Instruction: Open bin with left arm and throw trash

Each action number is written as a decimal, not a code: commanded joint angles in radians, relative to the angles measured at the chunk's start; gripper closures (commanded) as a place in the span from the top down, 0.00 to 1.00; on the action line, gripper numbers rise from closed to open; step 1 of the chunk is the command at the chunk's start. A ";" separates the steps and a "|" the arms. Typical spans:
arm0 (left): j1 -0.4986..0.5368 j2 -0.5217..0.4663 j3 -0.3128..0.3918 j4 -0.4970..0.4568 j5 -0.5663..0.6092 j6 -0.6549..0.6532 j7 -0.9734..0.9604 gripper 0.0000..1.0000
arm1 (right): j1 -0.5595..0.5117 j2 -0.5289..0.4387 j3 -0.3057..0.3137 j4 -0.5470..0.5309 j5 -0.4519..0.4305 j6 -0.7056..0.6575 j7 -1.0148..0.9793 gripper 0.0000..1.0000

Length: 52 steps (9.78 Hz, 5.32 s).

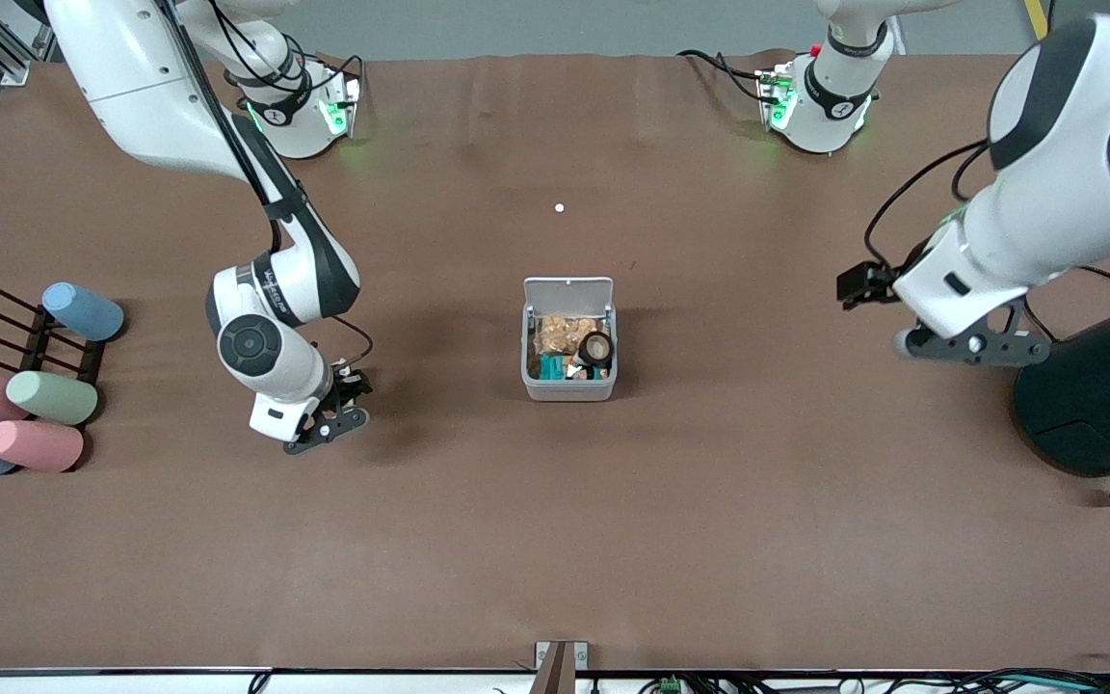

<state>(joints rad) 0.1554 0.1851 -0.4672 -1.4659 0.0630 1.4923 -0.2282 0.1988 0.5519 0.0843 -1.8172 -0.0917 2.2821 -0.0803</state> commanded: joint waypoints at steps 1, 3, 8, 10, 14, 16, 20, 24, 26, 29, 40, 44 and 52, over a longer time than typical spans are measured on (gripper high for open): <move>0.053 -0.185 -0.004 -0.157 -0.061 0.008 0.077 1.00 | 0.013 -0.017 0.008 0.082 0.116 -0.103 0.013 0.14; 0.120 -0.188 -0.002 -0.149 -0.063 0.006 0.200 1.00 | 0.057 -0.015 0.006 0.130 0.257 -0.119 0.042 0.14; -0.002 -0.188 0.194 -0.111 -0.061 -0.001 0.279 1.00 | 0.234 -0.013 0.006 0.275 0.293 -0.116 0.463 0.13; -0.190 -0.188 0.413 -0.090 -0.063 -0.010 0.282 1.00 | 0.284 -0.010 0.006 0.311 0.293 -0.107 0.578 0.13; -0.297 -0.190 0.527 -0.077 -0.061 -0.030 0.280 1.00 | 0.375 0.019 0.003 0.319 0.291 -0.009 0.677 0.13; -0.289 -0.188 0.522 -0.076 -0.061 -0.029 0.280 1.00 | 0.408 0.045 0.002 0.319 0.281 0.008 0.671 0.13; -0.287 -0.188 0.529 -0.076 -0.055 -0.029 0.277 1.00 | 0.442 0.082 0.000 0.317 0.213 0.002 0.665 0.14; -0.287 -0.187 0.529 -0.074 -0.052 -0.030 0.270 1.00 | 0.445 0.085 0.000 0.315 0.214 0.000 0.669 0.66; -0.287 -0.176 0.529 -0.074 -0.048 -0.029 0.273 1.00 | 0.445 0.085 0.000 0.317 0.221 0.002 0.669 0.80; -0.286 -0.179 0.529 -0.073 -0.049 -0.029 0.276 1.00 | 0.441 0.083 0.002 0.322 0.227 0.002 0.672 0.96; -0.257 -0.179 0.529 -0.056 -0.055 -0.037 0.282 1.00 | 0.132 0.014 -0.004 0.371 0.214 -0.281 0.167 0.99; -0.261 -0.187 0.519 -0.053 -0.060 -0.038 0.277 1.00 | -0.054 -0.068 -0.008 0.377 0.210 -0.477 0.033 0.99; -0.131 -0.176 0.374 -0.030 -0.064 -0.052 0.276 1.00 | -0.160 -0.476 -0.179 0.257 0.201 -0.699 0.034 1.00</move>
<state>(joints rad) -0.0049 0.0064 -0.0815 -1.5168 0.0120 1.4580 0.0384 0.0571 0.1829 -0.1055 -1.4716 0.1122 1.5688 -0.0511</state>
